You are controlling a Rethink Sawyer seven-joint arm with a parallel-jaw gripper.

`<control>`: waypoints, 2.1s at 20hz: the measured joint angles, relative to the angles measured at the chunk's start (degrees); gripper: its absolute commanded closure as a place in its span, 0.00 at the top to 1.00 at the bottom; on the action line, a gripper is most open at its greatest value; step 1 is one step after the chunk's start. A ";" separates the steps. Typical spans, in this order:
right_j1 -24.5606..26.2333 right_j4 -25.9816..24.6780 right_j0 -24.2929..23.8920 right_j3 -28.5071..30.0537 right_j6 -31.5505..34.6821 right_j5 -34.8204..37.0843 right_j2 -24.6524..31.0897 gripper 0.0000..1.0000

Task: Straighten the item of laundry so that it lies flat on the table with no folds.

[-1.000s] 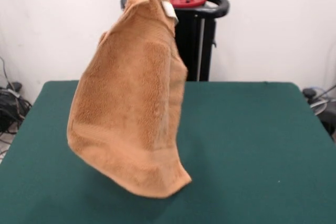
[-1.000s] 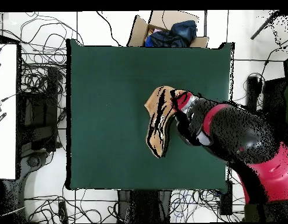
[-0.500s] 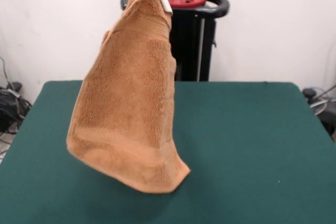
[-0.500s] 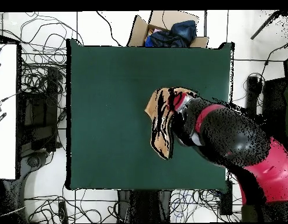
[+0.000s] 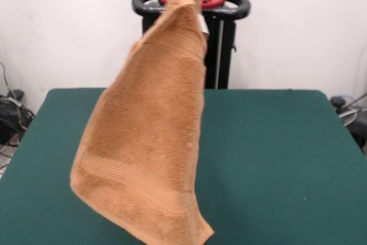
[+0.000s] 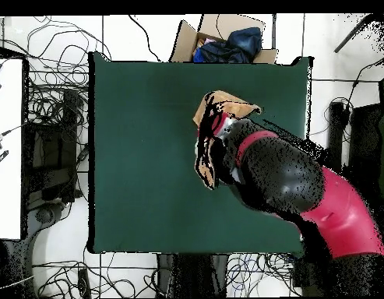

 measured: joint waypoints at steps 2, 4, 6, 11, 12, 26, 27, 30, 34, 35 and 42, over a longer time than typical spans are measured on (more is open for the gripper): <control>0.30 -0.06 2.64 -0.48 0.00 0.01 -0.53 0.00; 0.50 -0.15 4.43 -0.86 0.00 0.02 -0.86 0.00; 0.90 -0.29 7.25 -1.58 0.02 0.02 -1.59 0.00; 2.85 -0.46 14.95 -4.07 0.24 -0.62 -4.80 0.00; 3.24 -0.46 15.98 -4.43 0.33 -0.93 -5.28 0.00; 9.67 -0.32 19.72 -5.61 1.63 -12.70 -8.33 0.00; 10.20 -0.32 18.39 -5.09 1.63 -14.62 -7.66 0.00; 11.83 -0.34 14.54 -3.85 1.63 -19.43 -5.71 0.00; 14.04 -0.35 9.96 -2.81 1.63 -23.39 -3.30 0.00; 14.99 -0.62 8.23 -2.47 1.63 -24.51 -2.36 0.00; 19.30 -5.15 1.51 -1.16 1.63 -26.62 1.28 0.00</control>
